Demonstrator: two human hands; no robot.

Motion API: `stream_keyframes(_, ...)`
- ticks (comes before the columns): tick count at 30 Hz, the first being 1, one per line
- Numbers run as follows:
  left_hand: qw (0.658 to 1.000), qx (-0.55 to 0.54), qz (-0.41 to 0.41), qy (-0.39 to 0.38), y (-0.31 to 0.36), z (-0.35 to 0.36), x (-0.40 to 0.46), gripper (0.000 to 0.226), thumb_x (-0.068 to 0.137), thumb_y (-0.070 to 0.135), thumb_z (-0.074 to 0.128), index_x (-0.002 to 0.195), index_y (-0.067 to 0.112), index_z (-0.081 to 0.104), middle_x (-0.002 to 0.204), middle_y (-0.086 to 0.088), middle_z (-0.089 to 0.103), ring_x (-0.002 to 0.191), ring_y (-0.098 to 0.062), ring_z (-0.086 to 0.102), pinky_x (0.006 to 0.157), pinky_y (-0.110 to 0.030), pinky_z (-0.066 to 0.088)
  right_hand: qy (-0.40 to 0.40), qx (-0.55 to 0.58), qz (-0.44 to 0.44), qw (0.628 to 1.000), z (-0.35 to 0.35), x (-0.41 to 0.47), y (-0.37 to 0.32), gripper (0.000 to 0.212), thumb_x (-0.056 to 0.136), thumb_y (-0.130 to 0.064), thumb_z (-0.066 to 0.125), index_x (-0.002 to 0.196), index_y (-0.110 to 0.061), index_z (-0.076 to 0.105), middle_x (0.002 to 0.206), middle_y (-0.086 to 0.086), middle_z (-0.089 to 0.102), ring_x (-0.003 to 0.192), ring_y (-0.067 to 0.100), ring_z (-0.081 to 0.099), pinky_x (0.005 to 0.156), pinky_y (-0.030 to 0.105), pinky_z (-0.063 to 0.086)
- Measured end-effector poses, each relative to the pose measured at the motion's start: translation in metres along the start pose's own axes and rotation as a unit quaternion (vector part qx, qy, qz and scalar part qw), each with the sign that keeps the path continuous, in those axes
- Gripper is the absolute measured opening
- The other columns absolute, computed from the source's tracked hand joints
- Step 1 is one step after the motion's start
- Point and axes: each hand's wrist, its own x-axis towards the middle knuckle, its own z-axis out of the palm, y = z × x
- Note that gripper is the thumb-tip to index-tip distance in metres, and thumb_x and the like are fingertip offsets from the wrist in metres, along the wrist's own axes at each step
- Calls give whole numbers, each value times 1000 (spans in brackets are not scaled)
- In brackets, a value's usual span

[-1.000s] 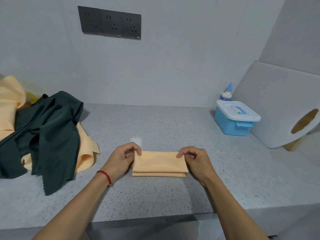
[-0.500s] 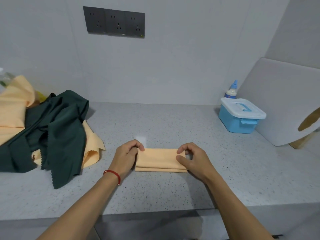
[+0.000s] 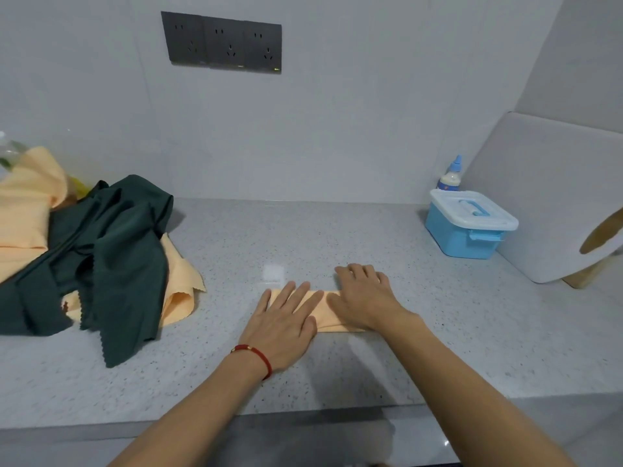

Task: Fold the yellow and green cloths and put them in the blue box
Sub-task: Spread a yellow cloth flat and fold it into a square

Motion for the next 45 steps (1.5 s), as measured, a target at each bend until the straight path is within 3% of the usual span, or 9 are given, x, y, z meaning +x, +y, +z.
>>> stream_keyframes(4,999,-4,-30,-18,1,0,0,63,105,47,11,162,25,-6,169,2,-14,155,-15,-14,126,-45,-7,-28,26,-31,999,31,-18,-15,68,106,-57,7,163,-22,-5,171,0,-11,156,18,-14,126,49,-10)
stream_keyframes(11,998,2,-58,-38,4,1,4,64,105,50,11,161,28,-12,168,-5,-20,154,-24,-19,125,-46,-10,-45,3,13,999,28,-28,33,61,104,-59,1,160,-40,-10,168,-17,-14,156,16,-16,123,55,-15)
stream_keyframes(15,997,-19,-57,-57,12,0,25,64,105,47,12,161,26,-11,167,-6,-21,154,-24,-21,125,-45,-11,-19,15,43,999,21,-24,32,60,107,-55,7,163,-36,3,171,-8,-1,158,18,-4,124,56,-9)
stream_keyframes(19,997,-13,-46,-57,25,0,56,64,105,48,11,161,24,-10,168,-7,-19,154,-24,-20,125,-46,-9,155,45,100,982,-14,-10,65,50,108,-45,30,150,-22,44,157,2,44,145,24,36,122,53,19)
stream_keyframes(22,998,-2,-12,-55,36,1,85,64,106,47,10,161,23,-10,168,-5,-19,154,-22,-21,126,-47,-8,239,-8,178,955,-55,12,119,43,105,-36,45,141,-14,54,144,11,55,133,30,45,115,49,31)
stream_keyframes(28,995,-101,18,9,30,14,108,61,105,51,16,162,35,-2,169,6,-10,155,-15,-14,126,-43,-4,224,-90,289,927,-85,50,194,39,105,-37,48,135,-13,56,142,10,54,132,31,41,114,56,27)
stream_keyframes(32,991,-127,12,35,27,15,113,60,106,50,18,162,34,6,170,5,-3,156,-15,-8,127,-42,0,243,-10,308,920,-93,62,200,31,104,-30,52,127,-13,64,131,14,57,126,35,42,101,55,38)
stream_keyframes(41,990,-132,13,39,30,15,111,59,105,50,16,162,33,11,170,6,0,156,-14,-6,127,-42,4,203,39,286,936,-112,65,210,27,105,-20,52,130,-9,55,137,12,49,132,34,37,103,60,38)
stream_keyframes(45,990,-130,13,42,30,14,111,59,106,50,17,162,32,13,170,5,3,156,-14,-4,127,-41,4,214,52,254,942,-116,63,217,9,103,-20,56,108,-13,60,121,9,55,120,34,47,95,57,41)
